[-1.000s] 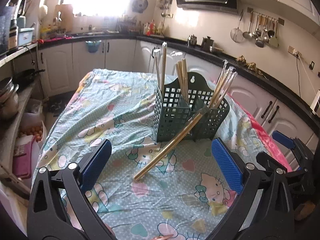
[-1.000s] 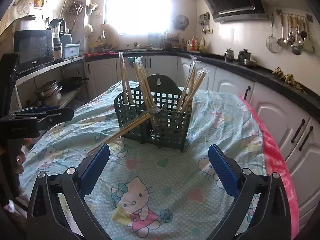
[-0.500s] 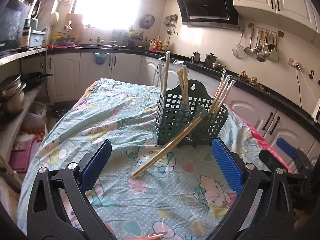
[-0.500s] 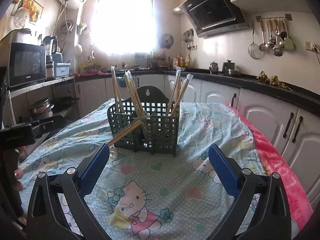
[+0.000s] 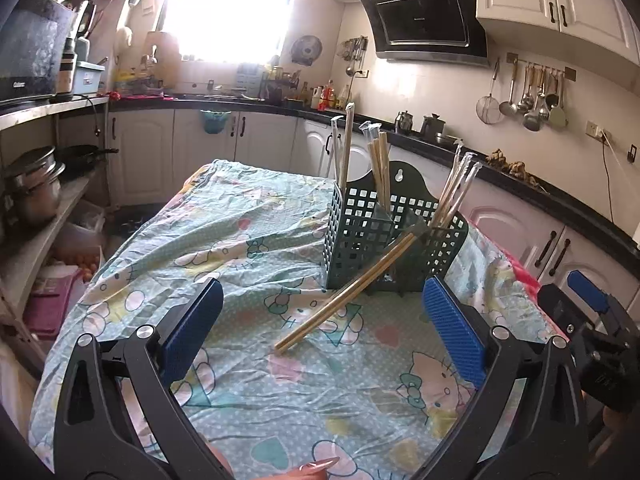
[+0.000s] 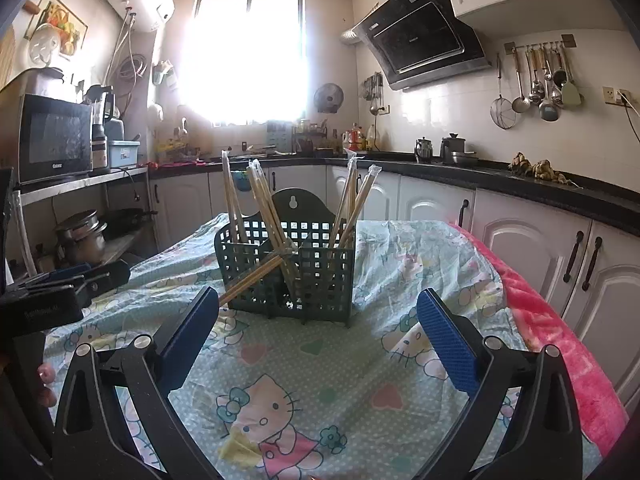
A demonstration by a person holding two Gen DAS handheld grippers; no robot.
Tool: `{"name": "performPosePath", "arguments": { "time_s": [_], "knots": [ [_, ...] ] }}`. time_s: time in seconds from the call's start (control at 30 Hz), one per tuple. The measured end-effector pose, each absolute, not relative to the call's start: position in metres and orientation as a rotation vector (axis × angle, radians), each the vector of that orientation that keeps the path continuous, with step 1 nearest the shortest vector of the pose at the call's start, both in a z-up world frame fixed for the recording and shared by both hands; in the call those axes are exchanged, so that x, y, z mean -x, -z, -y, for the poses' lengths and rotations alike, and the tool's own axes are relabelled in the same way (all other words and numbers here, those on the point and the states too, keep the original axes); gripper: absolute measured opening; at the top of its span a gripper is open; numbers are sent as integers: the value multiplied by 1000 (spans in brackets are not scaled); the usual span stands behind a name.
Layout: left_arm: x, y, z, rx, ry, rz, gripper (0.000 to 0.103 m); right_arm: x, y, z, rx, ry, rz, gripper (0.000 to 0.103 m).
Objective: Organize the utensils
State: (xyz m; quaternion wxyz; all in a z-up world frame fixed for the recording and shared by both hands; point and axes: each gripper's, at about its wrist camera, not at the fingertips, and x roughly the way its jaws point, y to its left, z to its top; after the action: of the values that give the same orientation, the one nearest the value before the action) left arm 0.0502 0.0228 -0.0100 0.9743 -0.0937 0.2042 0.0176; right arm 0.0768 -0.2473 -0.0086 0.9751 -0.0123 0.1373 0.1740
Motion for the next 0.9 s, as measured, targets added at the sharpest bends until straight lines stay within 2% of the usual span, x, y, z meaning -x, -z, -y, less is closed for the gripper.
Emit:
{"name": "performPosePath", "arguments": {
  "time_s": [0.9],
  "knots": [
    [-47, 5, -25, 197, -34, -397, 92, -73, 10, 242, 29, -368, -276, 96]
  ]
}}
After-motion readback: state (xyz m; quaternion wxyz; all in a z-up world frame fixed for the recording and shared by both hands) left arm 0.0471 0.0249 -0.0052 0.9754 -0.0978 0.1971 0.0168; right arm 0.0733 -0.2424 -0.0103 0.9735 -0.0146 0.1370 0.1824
